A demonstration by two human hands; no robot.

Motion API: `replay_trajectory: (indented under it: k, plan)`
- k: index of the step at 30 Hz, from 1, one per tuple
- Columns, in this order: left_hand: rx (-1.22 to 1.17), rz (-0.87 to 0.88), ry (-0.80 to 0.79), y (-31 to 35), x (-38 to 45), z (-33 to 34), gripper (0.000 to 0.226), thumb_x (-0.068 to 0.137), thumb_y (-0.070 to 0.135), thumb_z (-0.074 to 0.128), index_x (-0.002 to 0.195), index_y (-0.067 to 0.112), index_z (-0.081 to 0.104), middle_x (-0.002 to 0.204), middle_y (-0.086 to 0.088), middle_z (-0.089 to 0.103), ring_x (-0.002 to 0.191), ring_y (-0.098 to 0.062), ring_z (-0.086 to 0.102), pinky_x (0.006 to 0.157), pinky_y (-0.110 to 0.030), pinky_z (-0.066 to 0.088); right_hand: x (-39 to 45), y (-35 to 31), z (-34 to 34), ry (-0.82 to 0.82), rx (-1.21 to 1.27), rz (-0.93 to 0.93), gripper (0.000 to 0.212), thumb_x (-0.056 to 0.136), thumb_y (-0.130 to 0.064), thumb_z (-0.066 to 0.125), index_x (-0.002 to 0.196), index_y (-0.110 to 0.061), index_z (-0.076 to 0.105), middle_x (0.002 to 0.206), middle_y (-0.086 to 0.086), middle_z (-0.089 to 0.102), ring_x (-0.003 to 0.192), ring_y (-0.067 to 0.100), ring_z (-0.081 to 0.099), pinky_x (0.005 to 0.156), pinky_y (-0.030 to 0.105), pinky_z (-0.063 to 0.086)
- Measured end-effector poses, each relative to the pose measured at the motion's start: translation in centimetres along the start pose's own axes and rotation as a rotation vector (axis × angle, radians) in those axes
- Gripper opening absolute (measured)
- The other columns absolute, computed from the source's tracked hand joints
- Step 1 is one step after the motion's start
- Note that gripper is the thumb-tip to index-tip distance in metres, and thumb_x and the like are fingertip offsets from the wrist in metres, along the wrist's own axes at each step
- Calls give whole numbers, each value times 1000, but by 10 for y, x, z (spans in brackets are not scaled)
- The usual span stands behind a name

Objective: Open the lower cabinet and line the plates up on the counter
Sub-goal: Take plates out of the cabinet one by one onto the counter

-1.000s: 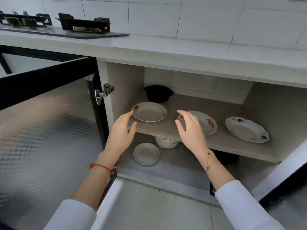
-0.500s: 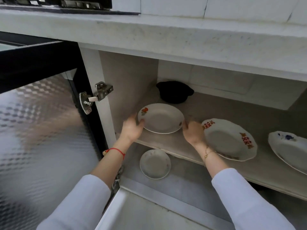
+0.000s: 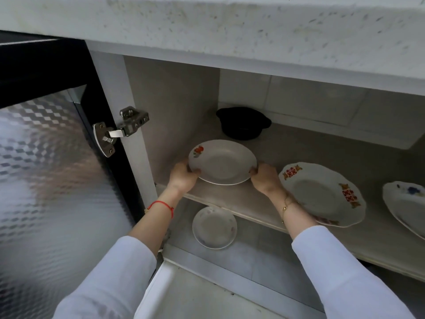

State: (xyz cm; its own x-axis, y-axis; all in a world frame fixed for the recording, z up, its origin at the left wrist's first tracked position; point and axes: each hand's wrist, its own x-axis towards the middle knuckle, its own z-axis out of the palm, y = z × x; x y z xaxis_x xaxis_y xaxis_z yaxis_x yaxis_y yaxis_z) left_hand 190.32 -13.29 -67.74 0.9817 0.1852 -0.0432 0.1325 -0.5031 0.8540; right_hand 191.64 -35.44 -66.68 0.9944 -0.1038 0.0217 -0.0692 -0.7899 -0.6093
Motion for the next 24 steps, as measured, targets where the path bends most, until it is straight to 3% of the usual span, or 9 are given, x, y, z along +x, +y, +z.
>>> replay_trajectory:
  k: [9,14,16,18,22,24]
  plan:
    - [-217,93,17,-6,-46,-14,47,84,9,69,129,15,58,126,-2,64,121,-22,57,106,-41,44,-31,7,6,44,194,-16,21,90,-7,46,97,-4,66,99,14,70,95,30,63,74,27,45]
    - [-399,130,40,-12,-97,-24,64,80,0,72,139,13,49,130,7,61,117,-4,58,98,-17,47,-81,6,5,109,313,-44,23,91,-9,47,106,-10,65,94,7,70,92,27,63,74,28,45]
    - [-435,114,77,-17,-123,-28,75,80,-1,73,146,13,39,131,17,57,116,5,55,104,-21,44,-107,4,2,146,331,-70,23,91,-11,50,107,-13,66,85,-2,65,84,20,61,70,25,41]
    - [-450,120,103,-26,-150,-32,77,79,-1,74,145,19,40,123,31,58,114,11,55,106,-26,42,-135,2,-2,179,331,-91,24,90,-11,52,111,-14,65,81,-6,62,79,14,58,72,25,43]
    - [-567,137,110,-41,-209,-38,69,77,-6,73,135,26,54,126,14,65,119,-4,59,104,-34,46,-194,2,-7,165,394,-97,27,91,-8,50,113,-19,63,91,-7,67,79,6,62,74,22,49]
    - [-620,152,108,-46,-238,-42,68,76,-8,72,121,41,60,120,18,67,116,-2,61,97,-27,51,-222,2,-10,153,415,-82,30,91,-10,49,114,-23,63,96,-10,68,85,4,63,75,19,47]
